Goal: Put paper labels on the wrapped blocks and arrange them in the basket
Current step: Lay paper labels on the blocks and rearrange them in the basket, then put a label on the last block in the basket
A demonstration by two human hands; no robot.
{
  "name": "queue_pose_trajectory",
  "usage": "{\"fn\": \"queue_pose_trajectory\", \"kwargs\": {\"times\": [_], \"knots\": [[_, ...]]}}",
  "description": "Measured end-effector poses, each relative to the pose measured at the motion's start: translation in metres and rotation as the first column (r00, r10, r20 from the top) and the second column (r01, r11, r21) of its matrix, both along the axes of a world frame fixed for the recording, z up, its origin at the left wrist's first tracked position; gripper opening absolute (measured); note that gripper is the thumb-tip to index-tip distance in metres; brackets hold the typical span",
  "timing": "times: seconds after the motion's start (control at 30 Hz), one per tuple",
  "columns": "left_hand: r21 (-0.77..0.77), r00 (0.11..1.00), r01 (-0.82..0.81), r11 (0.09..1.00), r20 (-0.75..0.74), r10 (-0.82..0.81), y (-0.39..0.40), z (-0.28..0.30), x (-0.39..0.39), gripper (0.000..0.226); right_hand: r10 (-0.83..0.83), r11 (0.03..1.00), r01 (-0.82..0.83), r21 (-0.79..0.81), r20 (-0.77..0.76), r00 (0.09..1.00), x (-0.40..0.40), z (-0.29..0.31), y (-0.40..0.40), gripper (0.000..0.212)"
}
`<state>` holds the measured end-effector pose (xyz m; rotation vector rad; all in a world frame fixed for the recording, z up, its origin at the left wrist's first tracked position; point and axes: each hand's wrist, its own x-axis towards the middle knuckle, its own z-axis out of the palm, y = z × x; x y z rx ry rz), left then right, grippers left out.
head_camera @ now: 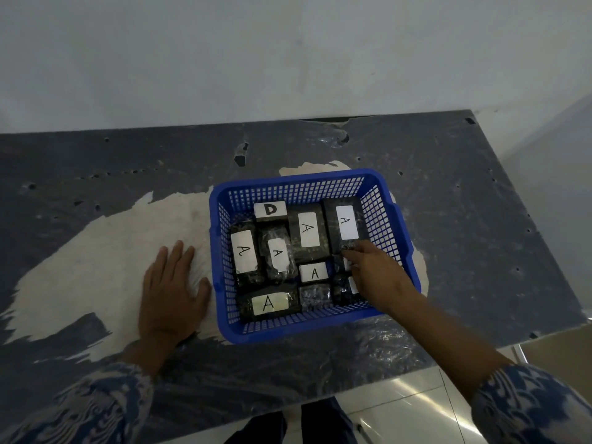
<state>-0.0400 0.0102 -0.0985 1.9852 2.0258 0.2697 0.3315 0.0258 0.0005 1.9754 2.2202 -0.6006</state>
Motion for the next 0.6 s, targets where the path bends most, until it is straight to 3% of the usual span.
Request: {"fn": "queue_pose_trajectory", "kwargs": {"times": [0.13, 0.23, 0.43, 0.6], "knots": [[-0.004, 1.0, 0.001, 1.0, -0.011, -0.001, 0.0, 0.001, 0.0, 0.074, 0.104, 0.993, -0.097, 0.062, -0.124, 0.987, -0.012, 0.009, -0.006, 0.034], [-0.008, 1.0, 0.001, 1.0, -0.021, -0.002, 0.0, 0.0, 0.0, 0.073, 0.18, 0.978, -0.197, -0.067, -0.202, 0.963, -0.026, 0.013, -0.007, 0.024], [0.009, 1.0, 0.006, 1.0, -0.006, -0.006, 0.0, -0.001, 0.0, 0.074, 0.226, 0.959, -0.239, -0.155, -0.097, 0.969, -0.042, 0.006, -0.007, 0.034], [0.013, 1.0, 0.003, 1.0, -0.017, -0.003, 0.001, -0.003, -0.001, 0.073, 0.214, 0.954, -0.23, -0.194, -0.099, 0.972, -0.044, 0.002, -0.002, 0.039]]}}
